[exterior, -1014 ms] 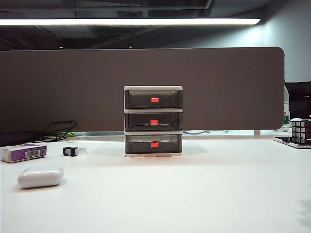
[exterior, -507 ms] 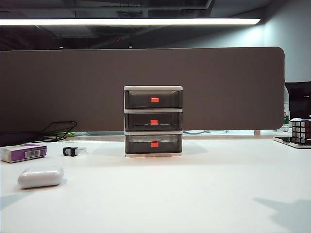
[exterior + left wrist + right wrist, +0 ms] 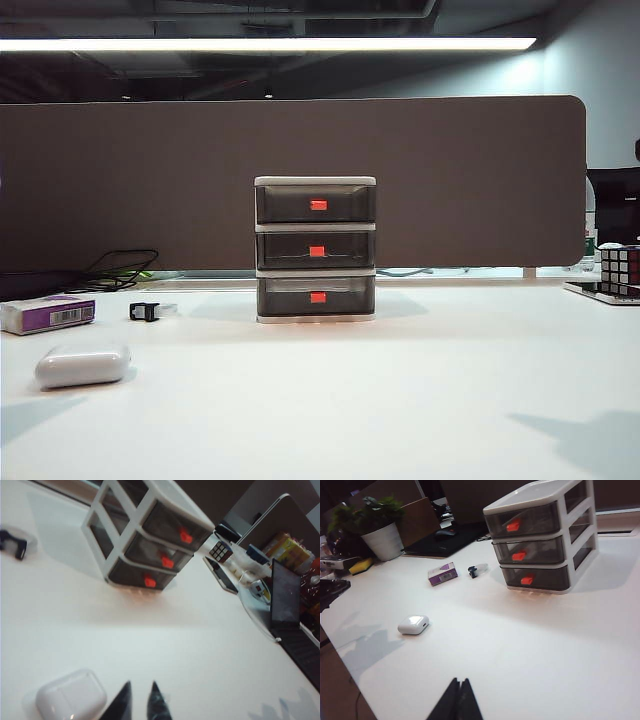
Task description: Open the second layer of the drawer on the table, pick up the earphone case on the table and put it in, and finally close the drawer.
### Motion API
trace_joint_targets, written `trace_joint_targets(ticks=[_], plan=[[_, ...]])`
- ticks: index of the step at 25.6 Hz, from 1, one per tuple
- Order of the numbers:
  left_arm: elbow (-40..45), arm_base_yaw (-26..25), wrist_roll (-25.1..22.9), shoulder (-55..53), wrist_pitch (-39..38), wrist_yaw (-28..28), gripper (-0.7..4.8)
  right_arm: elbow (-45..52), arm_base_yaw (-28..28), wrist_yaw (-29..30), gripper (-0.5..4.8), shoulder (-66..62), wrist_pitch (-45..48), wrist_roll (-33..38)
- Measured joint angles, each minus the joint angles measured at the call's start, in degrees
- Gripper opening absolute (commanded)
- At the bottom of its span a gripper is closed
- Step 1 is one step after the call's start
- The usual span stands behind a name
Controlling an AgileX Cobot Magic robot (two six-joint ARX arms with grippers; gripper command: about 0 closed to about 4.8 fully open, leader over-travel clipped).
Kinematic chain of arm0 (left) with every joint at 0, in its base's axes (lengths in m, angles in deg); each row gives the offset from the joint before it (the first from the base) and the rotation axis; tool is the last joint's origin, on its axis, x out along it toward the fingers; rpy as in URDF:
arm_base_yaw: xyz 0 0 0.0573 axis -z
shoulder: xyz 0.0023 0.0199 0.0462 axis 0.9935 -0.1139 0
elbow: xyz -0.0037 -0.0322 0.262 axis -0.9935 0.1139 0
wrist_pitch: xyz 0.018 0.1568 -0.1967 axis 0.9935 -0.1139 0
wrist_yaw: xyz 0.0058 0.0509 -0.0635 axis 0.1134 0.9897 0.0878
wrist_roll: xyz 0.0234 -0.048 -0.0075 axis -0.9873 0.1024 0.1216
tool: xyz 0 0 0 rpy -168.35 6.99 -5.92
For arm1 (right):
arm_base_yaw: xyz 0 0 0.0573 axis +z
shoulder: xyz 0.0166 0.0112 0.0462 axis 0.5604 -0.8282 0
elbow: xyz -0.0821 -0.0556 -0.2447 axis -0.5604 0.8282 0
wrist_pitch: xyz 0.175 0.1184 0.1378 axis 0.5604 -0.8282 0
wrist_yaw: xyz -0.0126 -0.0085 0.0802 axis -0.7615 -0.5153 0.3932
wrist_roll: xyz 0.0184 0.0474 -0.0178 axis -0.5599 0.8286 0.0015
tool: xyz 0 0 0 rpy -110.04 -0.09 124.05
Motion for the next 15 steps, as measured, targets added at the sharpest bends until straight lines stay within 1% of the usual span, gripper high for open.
trace_joint_targets(ticks=[4, 7, 9, 11, 12, 14, 15], plan=[[-0.11, 0.00, -1.01, -0.17, 6.01, 1.86, 0.67, 0.00, 1.70, -1.42, -0.05, 0.00, 2.45, 0.48], [-0.13, 0.00, -1.16, -2.08, 7.17, 1.92, 0.67, -0.02, 3.48, -4.20, -0.05, -0.02, 5.49, 1.70], [-0.11, 0.02, -1.11, -4.46, 7.17, 1.92, 0.69, -0.37, 4.92, -6.40, -0.05, -0.07, 5.81, 2.01], [-0.11, 0.02, -1.01, -7.32, 7.48, 1.88, 0.89, -1.49, 6.49, -9.16, -0.05, -0.42, 5.77, 2.19], [-0.11, 0.02, -0.92, -8.81, 8.09, 1.77, 0.89, -2.08, 7.21, -10.34, -0.05, -0.57, 5.86, 2.16], [-0.22, 0.26, -0.92, -12.31, 11.21, 1.29, 0.89, -3.61, 9.07, -12.90, -0.05, -1.92, 6.23, 2.14], [-1.01, 1.42, -0.98, -16.41, 14.84, 1.38, 0.89, -4.63, 10.40, -14.73, -0.05, -3.48, 6.29, 1.92]])
